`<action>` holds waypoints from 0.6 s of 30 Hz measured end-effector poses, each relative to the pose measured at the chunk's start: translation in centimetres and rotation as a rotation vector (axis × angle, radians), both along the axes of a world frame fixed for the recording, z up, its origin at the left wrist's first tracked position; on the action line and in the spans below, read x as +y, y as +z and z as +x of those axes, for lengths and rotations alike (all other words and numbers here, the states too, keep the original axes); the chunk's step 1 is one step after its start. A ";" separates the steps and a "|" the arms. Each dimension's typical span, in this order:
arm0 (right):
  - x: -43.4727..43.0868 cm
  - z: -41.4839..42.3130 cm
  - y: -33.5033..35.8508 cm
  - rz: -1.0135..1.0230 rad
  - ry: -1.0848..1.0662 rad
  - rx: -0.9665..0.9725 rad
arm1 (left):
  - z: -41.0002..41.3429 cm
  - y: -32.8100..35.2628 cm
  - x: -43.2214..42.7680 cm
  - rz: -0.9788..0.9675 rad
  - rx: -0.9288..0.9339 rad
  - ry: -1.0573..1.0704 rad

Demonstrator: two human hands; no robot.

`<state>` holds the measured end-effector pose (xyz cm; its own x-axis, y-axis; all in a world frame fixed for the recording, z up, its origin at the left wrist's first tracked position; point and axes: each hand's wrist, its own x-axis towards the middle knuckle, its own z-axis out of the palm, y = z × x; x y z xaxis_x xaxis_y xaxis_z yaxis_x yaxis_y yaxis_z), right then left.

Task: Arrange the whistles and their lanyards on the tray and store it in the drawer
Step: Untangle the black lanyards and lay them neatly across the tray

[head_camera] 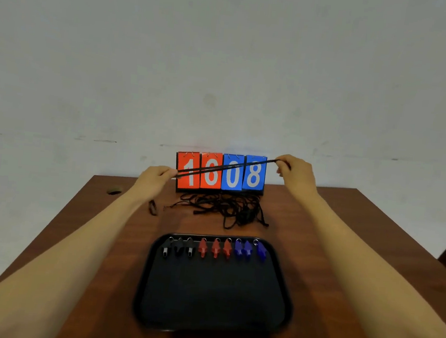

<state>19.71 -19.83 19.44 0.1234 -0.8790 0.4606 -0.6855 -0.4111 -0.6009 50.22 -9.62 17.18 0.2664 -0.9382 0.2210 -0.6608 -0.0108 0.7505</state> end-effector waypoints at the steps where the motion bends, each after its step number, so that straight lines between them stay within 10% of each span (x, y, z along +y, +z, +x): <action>1: 0.2 -0.3 -1.1 0.030 -0.004 0.028 | 0.1 -0.8 0.2 0.020 -0.004 0.005; 18: 7.5 -4.8 -15.7 0.595 -0.060 0.204 | 0.5 -13.4 8.9 0.374 0.111 0.189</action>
